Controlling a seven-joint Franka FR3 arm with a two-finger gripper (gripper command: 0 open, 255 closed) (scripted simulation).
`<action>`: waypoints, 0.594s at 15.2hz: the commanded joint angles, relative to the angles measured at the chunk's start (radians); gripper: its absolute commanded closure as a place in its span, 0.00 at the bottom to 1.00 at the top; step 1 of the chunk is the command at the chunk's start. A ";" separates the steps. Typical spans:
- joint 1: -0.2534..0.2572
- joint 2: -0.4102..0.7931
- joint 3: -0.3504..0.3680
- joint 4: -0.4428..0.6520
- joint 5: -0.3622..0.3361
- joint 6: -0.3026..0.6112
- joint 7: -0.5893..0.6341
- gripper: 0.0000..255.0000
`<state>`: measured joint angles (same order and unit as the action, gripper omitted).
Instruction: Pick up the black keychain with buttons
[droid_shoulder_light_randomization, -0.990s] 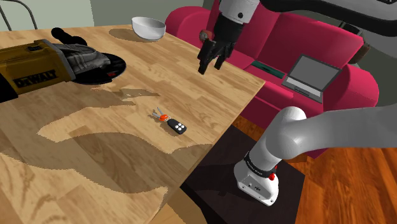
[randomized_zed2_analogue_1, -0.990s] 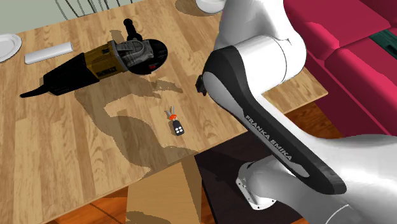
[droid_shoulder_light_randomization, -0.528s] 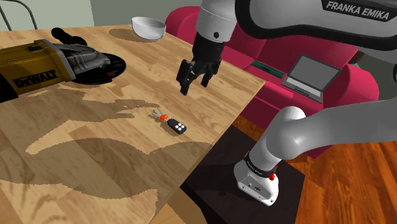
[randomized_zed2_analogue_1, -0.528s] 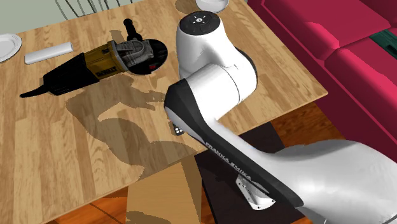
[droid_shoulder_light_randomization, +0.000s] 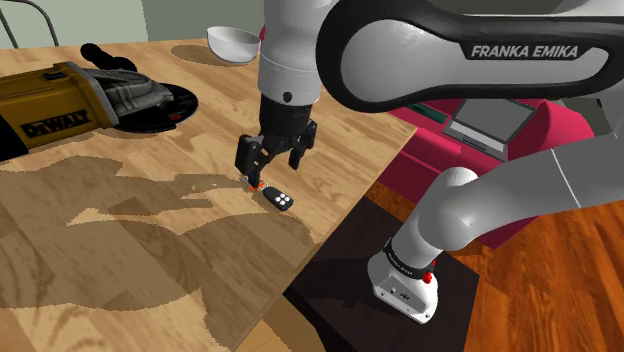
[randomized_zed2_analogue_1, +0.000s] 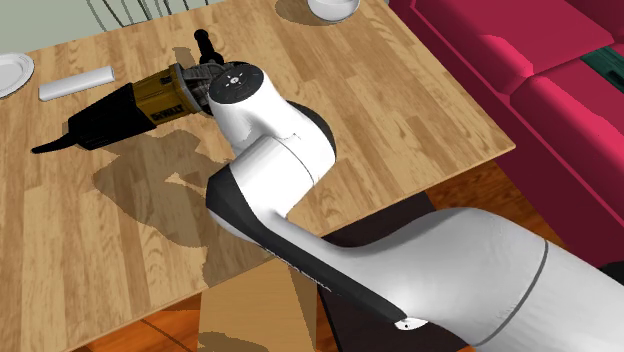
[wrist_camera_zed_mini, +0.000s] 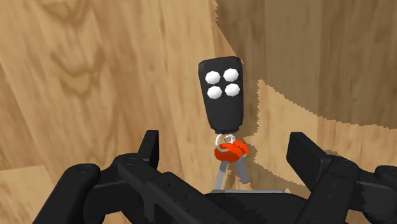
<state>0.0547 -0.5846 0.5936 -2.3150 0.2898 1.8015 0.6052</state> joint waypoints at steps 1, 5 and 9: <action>-0.001 0.012 0.016 -0.012 0.003 0.024 0.011 0.00; 0.001 0.020 0.031 -0.059 0.011 0.079 0.011 0.00; 0.001 0.024 0.037 -0.076 0.014 0.100 0.011 1.00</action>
<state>0.0560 -0.5601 0.6305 -2.3879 0.3042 1.9002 0.6163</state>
